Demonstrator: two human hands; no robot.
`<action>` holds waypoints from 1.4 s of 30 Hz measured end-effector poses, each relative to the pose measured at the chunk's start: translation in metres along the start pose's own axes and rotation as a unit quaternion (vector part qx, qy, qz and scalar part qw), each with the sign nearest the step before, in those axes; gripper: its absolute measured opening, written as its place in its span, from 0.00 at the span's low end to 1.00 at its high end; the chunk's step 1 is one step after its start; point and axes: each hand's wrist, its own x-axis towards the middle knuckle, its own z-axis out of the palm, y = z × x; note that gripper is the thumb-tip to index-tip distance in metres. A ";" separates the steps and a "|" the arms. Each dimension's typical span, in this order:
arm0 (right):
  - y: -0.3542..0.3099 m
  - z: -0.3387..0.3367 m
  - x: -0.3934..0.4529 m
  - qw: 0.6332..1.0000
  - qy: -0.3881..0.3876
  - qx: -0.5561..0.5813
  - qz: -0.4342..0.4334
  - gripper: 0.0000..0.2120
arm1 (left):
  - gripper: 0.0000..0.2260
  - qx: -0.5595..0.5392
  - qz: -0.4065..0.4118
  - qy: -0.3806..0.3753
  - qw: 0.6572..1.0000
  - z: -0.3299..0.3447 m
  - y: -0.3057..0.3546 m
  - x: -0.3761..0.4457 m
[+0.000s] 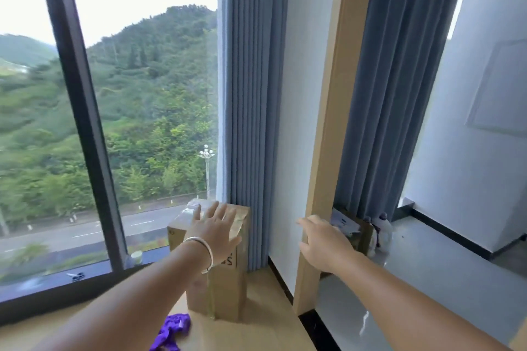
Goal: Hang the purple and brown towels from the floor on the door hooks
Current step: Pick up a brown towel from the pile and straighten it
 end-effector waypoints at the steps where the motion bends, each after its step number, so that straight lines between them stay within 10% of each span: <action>1: -0.012 0.005 0.015 1.000 -0.004 0.009 -0.018 0.27 | 0.31 0.006 -0.019 -0.006 1.000 0.002 -0.015 0.002; 25: -0.295 0.146 0.322 0.949 -0.106 -0.017 -0.297 0.28 | 0.31 -0.022 -0.331 -0.063 0.941 0.131 -0.340 0.033; 33: -0.410 0.246 0.338 0.873 -0.176 -0.034 -0.453 0.30 | 0.30 -0.004 -0.517 -0.149 0.843 0.191 -0.386 -0.080; 42: -0.499 0.352 0.331 0.712 -0.268 -0.070 -0.646 0.30 | 0.30 -0.041 -0.718 -0.241 0.652 0.227 -0.333 -0.175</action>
